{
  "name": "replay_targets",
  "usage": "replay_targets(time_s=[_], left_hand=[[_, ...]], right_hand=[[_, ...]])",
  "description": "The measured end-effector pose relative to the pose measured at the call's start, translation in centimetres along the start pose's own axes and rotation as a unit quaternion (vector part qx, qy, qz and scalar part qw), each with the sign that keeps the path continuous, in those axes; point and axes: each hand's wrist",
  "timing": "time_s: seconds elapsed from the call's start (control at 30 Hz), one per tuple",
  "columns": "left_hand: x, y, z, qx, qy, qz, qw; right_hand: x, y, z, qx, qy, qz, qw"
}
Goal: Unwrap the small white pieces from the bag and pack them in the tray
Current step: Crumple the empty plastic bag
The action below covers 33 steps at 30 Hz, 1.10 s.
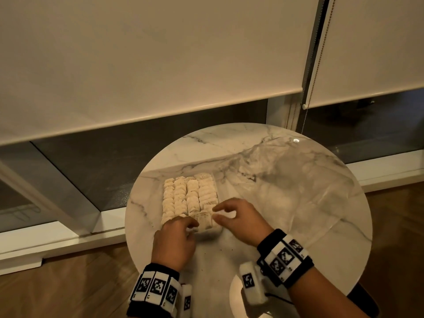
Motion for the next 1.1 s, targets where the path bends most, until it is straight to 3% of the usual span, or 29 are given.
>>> replay_targets(time_s=[0.13,0.2,0.23,0.3,0.33,0.47,0.6,0.7,1.0,1.1], left_hand=[[0.4,0.9,-0.7,-0.061,0.012,0.014,0.998],[0.8,1.6,-1.0,-0.089,0.009,0.028,0.996],[0.9,1.9,-1.1,-0.101,0.008,0.033,0.994],[1.3,2.5,-1.1,-0.119,0.008,0.039,0.992],[1.4,2.8,-1.0,-0.125,0.006,0.041,0.991],[1.5,3.9,-0.6,-0.126,-0.011,0.049,0.991],[1.3,4.5,-0.3,-0.136,-0.024,0.057,0.989],[0.9,5.0,-0.2,-0.137,-0.030,0.067,0.988],[1.0,5.9,-0.1,-0.179,-0.056,0.103,0.977],[1.7,6.4,-0.2,-0.202,-0.076,0.099,0.971]], right_hand=[[0.4,0.2,-4.6,0.007,0.086,0.036,0.996],[0.5,1.5,-6.6,-0.071,0.133,0.051,0.987],[0.4,2.4,-7.4,-0.161,0.140,0.073,0.974],[0.0,4.8,-8.4,-0.342,0.092,0.163,0.921],[-0.2,6.3,-8.7,-0.380,0.047,0.220,0.897],[-1.3,11.2,-9.0,-0.339,-0.078,0.366,0.863],[-2.2,13.1,-8.8,-0.323,-0.090,0.360,0.871],[-2.0,13.3,-8.5,-0.345,-0.047,0.330,0.878],[-1.6,13.8,-8.0,-0.220,0.028,0.275,0.935],[-1.9,12.5,-9.1,-0.151,0.043,0.221,0.963]])
Point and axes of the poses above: each hand's wrist, its own x-axis towards the middle knuckle, its own z-axis out of the palm, y = z × x, and after that the axes turned 8 degrees about -x, right-handed
